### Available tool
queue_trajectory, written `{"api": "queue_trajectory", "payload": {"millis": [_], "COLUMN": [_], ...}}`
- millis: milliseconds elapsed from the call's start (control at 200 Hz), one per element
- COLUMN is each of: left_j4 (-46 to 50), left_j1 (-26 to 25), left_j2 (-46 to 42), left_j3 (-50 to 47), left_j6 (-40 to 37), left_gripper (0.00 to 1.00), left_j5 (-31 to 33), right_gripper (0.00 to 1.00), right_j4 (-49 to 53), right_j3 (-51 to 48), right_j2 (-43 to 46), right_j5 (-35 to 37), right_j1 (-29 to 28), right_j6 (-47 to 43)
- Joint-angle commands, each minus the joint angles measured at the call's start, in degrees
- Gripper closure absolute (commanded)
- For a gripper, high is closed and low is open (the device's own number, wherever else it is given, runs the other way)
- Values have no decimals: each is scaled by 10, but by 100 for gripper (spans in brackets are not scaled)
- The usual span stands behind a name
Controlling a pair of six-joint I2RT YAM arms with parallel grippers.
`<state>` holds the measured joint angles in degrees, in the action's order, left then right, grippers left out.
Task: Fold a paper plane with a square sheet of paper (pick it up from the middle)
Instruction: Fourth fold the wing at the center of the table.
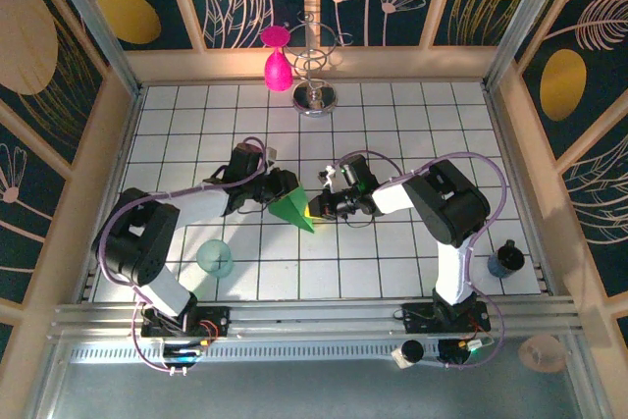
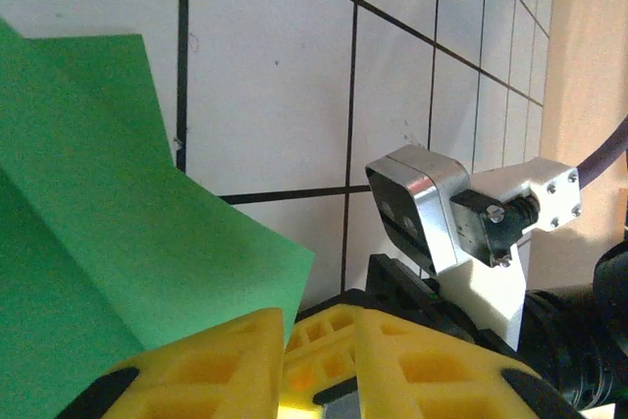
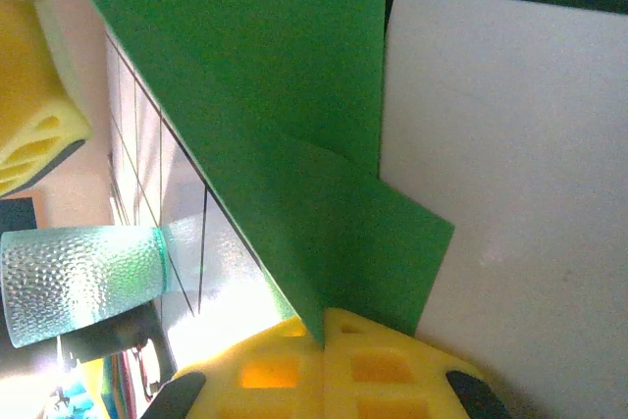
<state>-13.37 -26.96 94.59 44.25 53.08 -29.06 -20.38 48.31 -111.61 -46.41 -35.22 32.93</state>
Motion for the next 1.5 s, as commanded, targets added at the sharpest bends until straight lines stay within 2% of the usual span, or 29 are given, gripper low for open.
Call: {"api": "queue_trajectory", "payload": {"millis": [0, 115, 305, 420, 616, 836, 1211, 1387, 1497], "left_j4": [-23, -15, 22, 54, 66, 64, 68, 68, 68], "left_j1": [1, 1, 1, 1, 1, 1, 1, 1, 1], "left_j2": [21, 32, 62, 69, 82, 79, 76, 71, 65], "left_j3": [4, 14, 30, 41, 49, 46, 41, 37, 36], "left_j6": [6, 3, -5, -12, -14, -15, -17, -17, -17], "left_gripper": [74, 75, 76, 78, 79, 79, 80, 80, 79], "left_j5": [-33, -38, -12, 10, 11, 10, 10, 13, 13], "right_gripper": [95, 95, 93, 89, 81, 79, 79, 87, 89], "right_j4": [29, 32, 44, 54, 73, 103, 107, 118, 129], "right_j3": [11, 11, 14, 14, 10, 6, -14, -11, -4], "right_j2": [-16, -18, -16, -2, 36, 48, 60, 48, 33], "right_j5": [-1, -1, 3, 4, -4, 5, 5, 13, 25], "right_j1": [2, 1, 0, 0, -4, -11, -20, -25, -31], "right_j6": [-17, -21, -27, -32, -47, -57, -58, -66, -76]}}
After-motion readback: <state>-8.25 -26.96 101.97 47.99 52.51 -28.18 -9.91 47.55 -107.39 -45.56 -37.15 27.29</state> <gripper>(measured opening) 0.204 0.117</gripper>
